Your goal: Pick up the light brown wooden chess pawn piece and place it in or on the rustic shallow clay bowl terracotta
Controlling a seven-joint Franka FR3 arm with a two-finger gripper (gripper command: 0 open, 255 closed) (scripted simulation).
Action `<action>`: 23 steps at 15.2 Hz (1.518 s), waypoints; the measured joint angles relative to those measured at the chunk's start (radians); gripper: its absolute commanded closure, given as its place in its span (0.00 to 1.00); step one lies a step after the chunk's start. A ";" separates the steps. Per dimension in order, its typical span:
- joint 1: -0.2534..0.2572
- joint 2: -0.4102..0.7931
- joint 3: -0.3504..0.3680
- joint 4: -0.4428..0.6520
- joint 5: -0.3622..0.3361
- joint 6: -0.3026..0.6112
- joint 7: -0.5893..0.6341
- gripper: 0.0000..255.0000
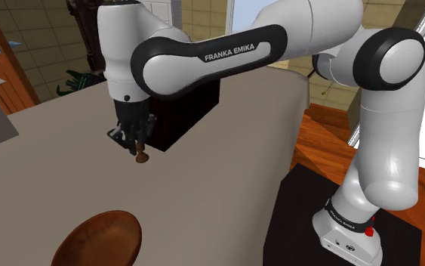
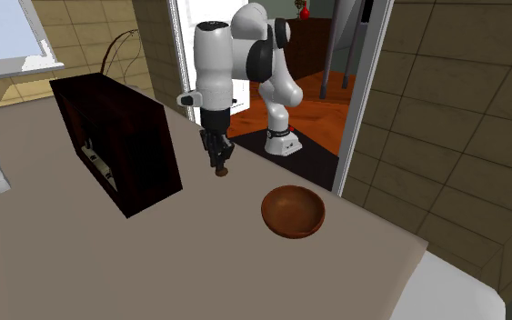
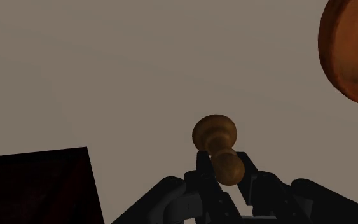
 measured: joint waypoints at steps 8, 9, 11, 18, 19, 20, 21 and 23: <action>0.029 0.003 0.009 0.085 -0.003 -0.083 0.019 1.00; 0.049 0.014 0.012 0.103 -0.012 -0.092 0.038 1.00; 0.096 0.043 0.018 0.151 -0.033 -0.118 0.081 1.00; 0.264 0.135 0.032 0.297 -0.101 -0.191 0.229 1.00; 0.292 0.156 0.031 0.334 -0.113 -0.210 0.245 1.00; 0.322 0.177 0.030 0.373 -0.125 -0.229 0.263 1.00; 0.354 0.202 0.028 0.410 -0.138 -0.243 0.281 1.00; 0.421 0.251 0.023 0.485 -0.164 -0.271 0.316 1.00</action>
